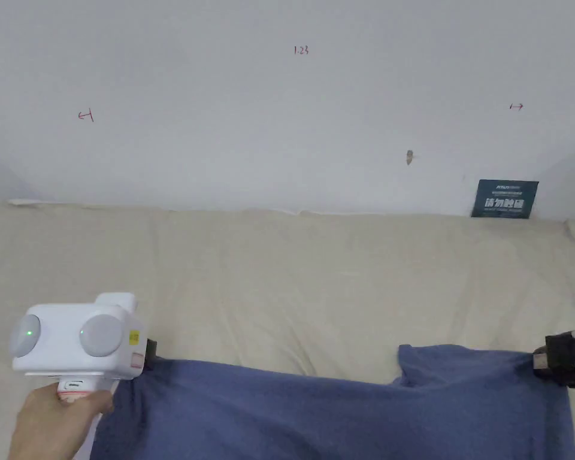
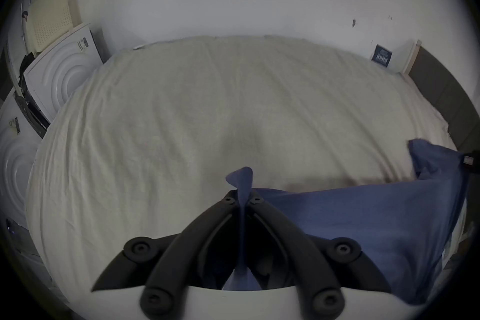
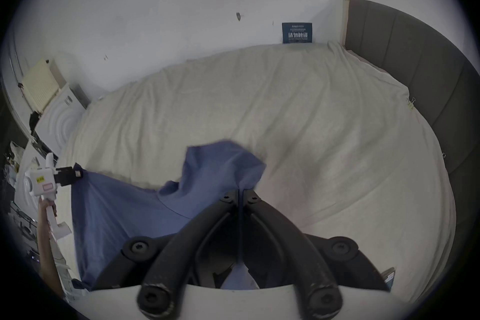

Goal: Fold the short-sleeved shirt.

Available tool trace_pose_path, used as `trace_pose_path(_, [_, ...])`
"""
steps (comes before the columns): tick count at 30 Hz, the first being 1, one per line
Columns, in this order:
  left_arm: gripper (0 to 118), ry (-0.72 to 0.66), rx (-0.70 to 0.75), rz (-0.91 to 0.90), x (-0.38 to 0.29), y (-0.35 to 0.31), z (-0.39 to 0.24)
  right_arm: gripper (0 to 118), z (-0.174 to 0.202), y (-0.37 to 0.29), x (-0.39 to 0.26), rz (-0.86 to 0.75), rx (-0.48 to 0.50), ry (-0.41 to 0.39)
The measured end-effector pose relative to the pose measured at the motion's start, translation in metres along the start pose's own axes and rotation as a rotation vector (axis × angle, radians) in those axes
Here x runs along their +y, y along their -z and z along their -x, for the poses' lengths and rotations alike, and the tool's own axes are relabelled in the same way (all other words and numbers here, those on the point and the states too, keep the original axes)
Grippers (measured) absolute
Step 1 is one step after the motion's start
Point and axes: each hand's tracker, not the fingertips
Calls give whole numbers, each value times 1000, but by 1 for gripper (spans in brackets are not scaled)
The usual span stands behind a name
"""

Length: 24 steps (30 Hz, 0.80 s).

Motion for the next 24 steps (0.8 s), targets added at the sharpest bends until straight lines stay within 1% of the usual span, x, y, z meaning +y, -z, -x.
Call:
trace_pose_path(2, [2,33,-13,-68,8,-26,-1,2,3,-16,9,-35,-1,0])
trace_pose_path(4, [2,51,16,-130,19,-62,5,2,7,-33,20,-68,8,-3])
trace_pose_path(5, [2,60,10,-171,24,-79,8,2,9,-43,26,-87,18,11])
trace_pose_path(7, [2,54,25,-236,35,-118,9,2,13,-65,40,-129,58,22])
trace_pose_path(9, [2,39,45,-294,47,-153,15,2,19,-90,55,-184,42,19])
trace_pose_path(11, [2,38,53,-347,63,-187,19,2,24,-116,73,-234,50,24])
trace_pose_path(14, [2,52,89,-439,80,-239,24,2,30,-158,97,-307,88,28])
trace_pose_path(15, [2,49,93,-469,87,-251,23,2,33,-170,103,-336,79,29])
trace_pose_path(17, [2,58,87,-504,96,-282,26,2,39,-196,118,-376,87,10])
trace_pose_path(19, [2,72,96,-549,106,-304,23,2,44,-219,130,-415,80,23])
trace_pose_path(21, [2,61,114,-583,114,-326,25,2,48,-240,143,-439,108,18])
trace_pose_path(24, [2,39,94,-622,131,-346,29,2,59,-266,161,-487,80,-12])
